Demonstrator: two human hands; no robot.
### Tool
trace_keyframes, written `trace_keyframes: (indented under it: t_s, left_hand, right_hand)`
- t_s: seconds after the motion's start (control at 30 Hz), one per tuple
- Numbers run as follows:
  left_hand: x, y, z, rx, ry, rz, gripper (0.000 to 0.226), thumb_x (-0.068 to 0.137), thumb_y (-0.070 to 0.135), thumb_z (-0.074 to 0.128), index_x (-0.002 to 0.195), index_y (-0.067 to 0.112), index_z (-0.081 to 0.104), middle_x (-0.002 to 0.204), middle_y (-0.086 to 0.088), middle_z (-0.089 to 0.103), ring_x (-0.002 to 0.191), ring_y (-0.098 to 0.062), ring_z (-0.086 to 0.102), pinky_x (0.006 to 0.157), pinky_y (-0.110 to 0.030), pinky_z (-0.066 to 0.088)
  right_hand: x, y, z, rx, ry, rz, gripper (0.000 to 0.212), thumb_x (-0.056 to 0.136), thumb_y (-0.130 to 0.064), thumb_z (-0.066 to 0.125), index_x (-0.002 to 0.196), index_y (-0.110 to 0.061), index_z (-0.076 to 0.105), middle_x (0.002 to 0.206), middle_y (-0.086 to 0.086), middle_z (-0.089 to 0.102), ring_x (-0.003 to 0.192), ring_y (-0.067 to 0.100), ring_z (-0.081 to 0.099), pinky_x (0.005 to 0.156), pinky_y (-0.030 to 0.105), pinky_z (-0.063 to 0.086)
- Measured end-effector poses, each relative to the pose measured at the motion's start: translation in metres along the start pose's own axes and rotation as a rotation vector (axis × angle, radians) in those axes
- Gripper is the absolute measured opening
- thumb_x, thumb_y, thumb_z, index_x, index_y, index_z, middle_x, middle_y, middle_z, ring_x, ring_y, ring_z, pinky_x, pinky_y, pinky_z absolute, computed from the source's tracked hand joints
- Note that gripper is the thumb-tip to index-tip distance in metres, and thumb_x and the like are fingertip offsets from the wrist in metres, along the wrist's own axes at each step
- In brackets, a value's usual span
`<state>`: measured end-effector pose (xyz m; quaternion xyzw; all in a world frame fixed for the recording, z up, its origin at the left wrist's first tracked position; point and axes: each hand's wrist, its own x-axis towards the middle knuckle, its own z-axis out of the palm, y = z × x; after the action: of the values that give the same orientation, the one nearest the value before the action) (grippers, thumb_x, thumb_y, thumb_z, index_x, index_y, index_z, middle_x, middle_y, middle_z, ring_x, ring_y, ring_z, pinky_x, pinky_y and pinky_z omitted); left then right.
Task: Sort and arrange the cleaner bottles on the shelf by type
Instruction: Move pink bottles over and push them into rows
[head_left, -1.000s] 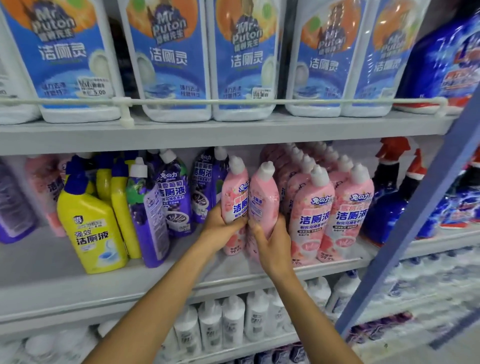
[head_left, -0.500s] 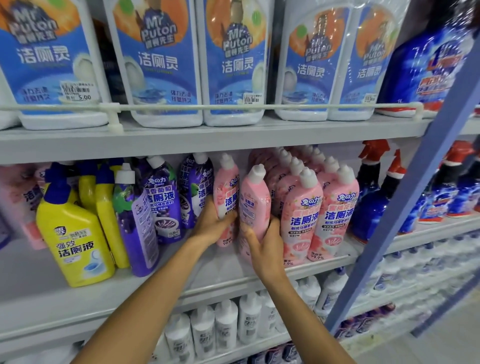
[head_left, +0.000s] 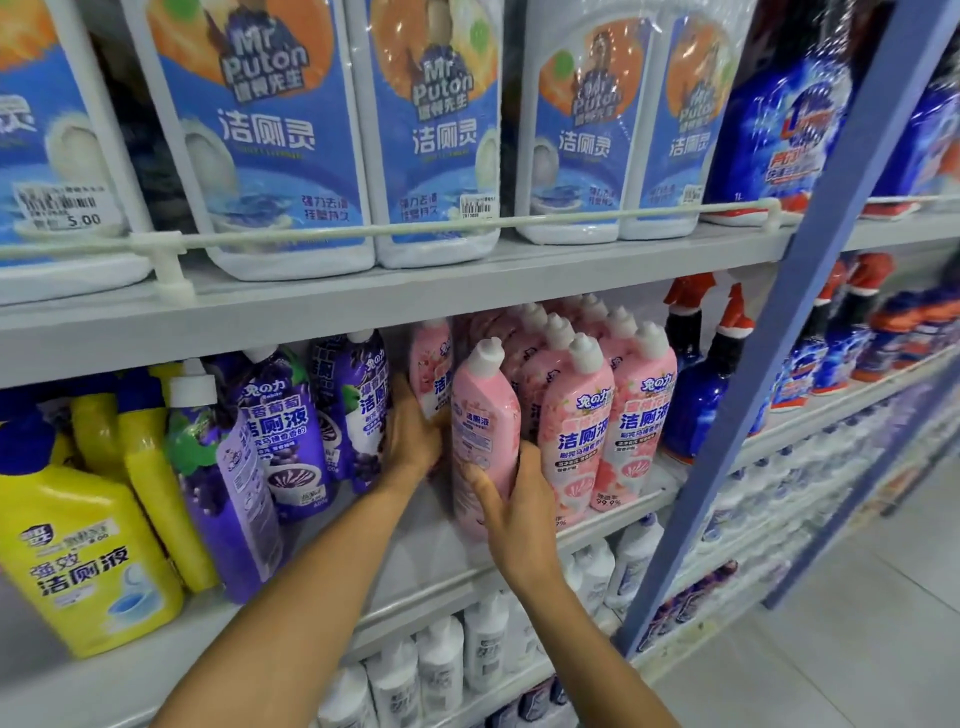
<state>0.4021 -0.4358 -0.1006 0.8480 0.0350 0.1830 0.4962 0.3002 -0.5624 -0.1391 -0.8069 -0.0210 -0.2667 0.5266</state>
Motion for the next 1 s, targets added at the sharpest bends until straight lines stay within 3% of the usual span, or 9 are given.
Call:
trace_keyframes:
  t_s: [0.17,0.27,0.33,0.43,0.6,0.73,0.8,0.9,1.0]
  left_hand:
    - [0.022,-0.001,0.006,-0.029,-0.106,-0.018,0.067,0.097,0.014,0.066,0.153,0.004,0.032,0.150,-0.022,0.048,0.136,-0.037,0.050,0.109,-0.037,0.038]
    - [0.030,0.000,0.011,-0.102,-0.114,-0.142,0.064,0.106,0.014,0.051,0.159,0.003,0.018,0.158,-0.023,0.036,0.144,-0.034,0.040,0.111,-0.033,0.033]
    - [0.034,0.000,0.017,-0.181,-0.081,-0.253,0.051,0.113,0.020,0.030,0.160,0.005,0.018,0.163,-0.020,0.031,0.147,-0.031,0.035,0.108,-0.029,0.030]
    - [0.037,0.004,0.020,-0.226,-0.093,-0.271,0.058,0.113,0.038,0.014,0.160,0.005,0.022,0.167,-0.015,0.025,0.152,-0.029,0.029,0.115,-0.030,0.029]
    - [0.052,0.003,0.020,-0.239,-0.143,-0.270,0.076,0.097,0.019,0.067,0.159,0.006,0.023,0.160,-0.014,0.038,0.146,-0.029,0.039,0.113,-0.034,0.036]
    - [0.052,-0.001,0.027,-0.224,-0.133,-0.242,0.030,0.108,0.017,0.045,0.136,0.009,0.037,0.141,-0.007,0.050,0.124,-0.016,0.049,0.088,-0.021,0.038]
    - [0.046,0.007,0.026,-0.206,-0.161,-0.207,0.030,0.110,0.018,0.039,0.140,0.014,0.036,0.136,0.000,0.047,0.120,-0.013,0.048,0.081,-0.018,0.039]
    - [0.051,0.001,0.026,-0.244,-0.156,-0.188,0.031,0.105,0.009,0.050,0.127,0.021,0.030,0.129,-0.001,0.048,0.109,-0.010,0.042,0.075,-0.013,0.035]
    - [0.057,-0.004,0.028,-0.242,-0.160,-0.231,0.023,0.107,0.015,0.045,0.129,0.008,0.043,0.122,-0.009,0.061,0.100,-0.013,0.053,0.069,-0.006,0.041]
  right_hand:
    - [-0.001,0.002,-0.006,-0.008,0.012,-0.041,0.036,0.096,-0.039,0.072,0.122,-0.018,0.060,0.108,-0.009,0.068,0.097,0.006,0.064,0.080,0.014,0.046]
    - [0.000,0.003,-0.008,-0.032,0.007,-0.049,0.036,0.096,-0.040,0.072,0.122,-0.017,0.062,0.108,-0.013,0.065,0.096,0.002,0.063,0.079,0.010,0.044]
    - [0.000,0.003,-0.009,-0.030,-0.010,-0.040,0.037,0.096,-0.041,0.072,0.123,-0.018,0.061,0.108,-0.011,0.067,0.096,0.003,0.064,0.078,0.011,0.045]
    - [0.000,0.005,-0.010,-0.026,-0.012,-0.042,0.039,0.096,-0.043,0.070,0.124,-0.019,0.060,0.109,-0.008,0.068,0.097,0.006,0.065,0.078,0.015,0.047]
    - [-0.001,0.007,-0.010,-0.018,-0.016,-0.048,0.040,0.097,-0.042,0.070,0.127,-0.019,0.059,0.111,-0.009,0.069,0.099,0.004,0.065,0.080,0.017,0.050]
    - [-0.001,0.007,-0.010,-0.035,-0.009,-0.043,0.040,0.096,-0.038,0.071,0.129,-0.019,0.058,0.113,-0.011,0.067,0.098,0.001,0.062,0.080,0.007,0.043]
    - [-0.001,0.008,-0.010,-0.030,-0.009,-0.029,0.040,0.096,-0.038,0.072,0.128,-0.019,0.057,0.113,-0.012,0.067,0.098,0.001,0.062,0.080,0.009,0.045]
    - [-0.003,0.007,-0.008,-0.014,-0.004,-0.010,0.043,0.096,-0.037,0.071,0.131,-0.018,0.054,0.115,-0.012,0.065,0.100,-0.003,0.060,0.082,0.010,0.046]
    - [-0.004,0.006,-0.008,-0.018,-0.007,-0.003,0.042,0.096,-0.038,0.070,0.129,-0.017,0.054,0.114,-0.013,0.063,0.098,-0.007,0.058,0.081,0.003,0.040]
